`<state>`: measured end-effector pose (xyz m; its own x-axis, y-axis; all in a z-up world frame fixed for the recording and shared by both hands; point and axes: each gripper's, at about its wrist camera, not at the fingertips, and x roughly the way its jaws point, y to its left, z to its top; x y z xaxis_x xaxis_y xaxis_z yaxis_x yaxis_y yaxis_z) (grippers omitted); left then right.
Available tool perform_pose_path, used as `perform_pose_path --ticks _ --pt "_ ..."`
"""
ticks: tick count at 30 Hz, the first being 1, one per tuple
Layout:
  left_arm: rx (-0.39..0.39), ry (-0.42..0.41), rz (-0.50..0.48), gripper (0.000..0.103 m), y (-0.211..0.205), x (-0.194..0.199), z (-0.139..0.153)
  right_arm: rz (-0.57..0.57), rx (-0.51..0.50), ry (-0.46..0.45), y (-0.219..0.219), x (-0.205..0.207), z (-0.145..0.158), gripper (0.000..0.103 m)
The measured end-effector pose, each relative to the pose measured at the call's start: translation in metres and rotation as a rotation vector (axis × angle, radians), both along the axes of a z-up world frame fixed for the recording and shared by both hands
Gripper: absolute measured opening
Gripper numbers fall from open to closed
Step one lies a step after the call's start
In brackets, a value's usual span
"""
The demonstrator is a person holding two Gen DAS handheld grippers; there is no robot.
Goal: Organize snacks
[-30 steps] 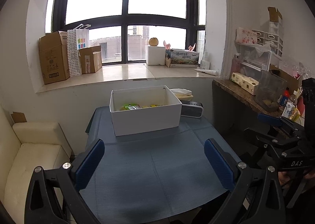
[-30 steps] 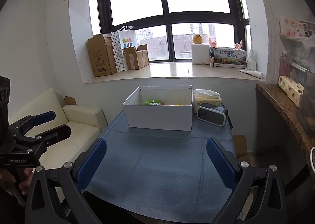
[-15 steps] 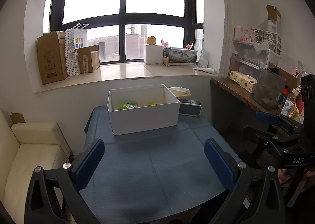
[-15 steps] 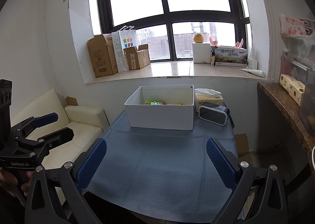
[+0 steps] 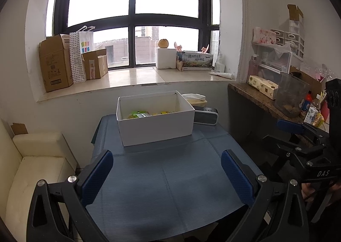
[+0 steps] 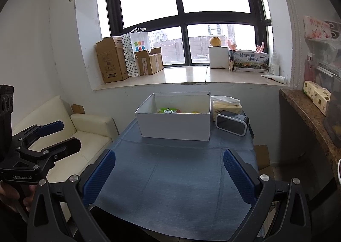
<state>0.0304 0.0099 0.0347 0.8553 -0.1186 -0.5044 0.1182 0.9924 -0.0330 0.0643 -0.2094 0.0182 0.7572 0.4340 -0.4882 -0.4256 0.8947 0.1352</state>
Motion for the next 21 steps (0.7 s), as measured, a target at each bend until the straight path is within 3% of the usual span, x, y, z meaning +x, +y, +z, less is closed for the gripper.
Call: perform_pose_path --ticks 21 --pt "0.005 0.002 -0.002 0.103 -0.0009 -0.0014 -0.0007 0.000 -0.008 0.002 0.0008 -0.0017 -0.0011 0.103"
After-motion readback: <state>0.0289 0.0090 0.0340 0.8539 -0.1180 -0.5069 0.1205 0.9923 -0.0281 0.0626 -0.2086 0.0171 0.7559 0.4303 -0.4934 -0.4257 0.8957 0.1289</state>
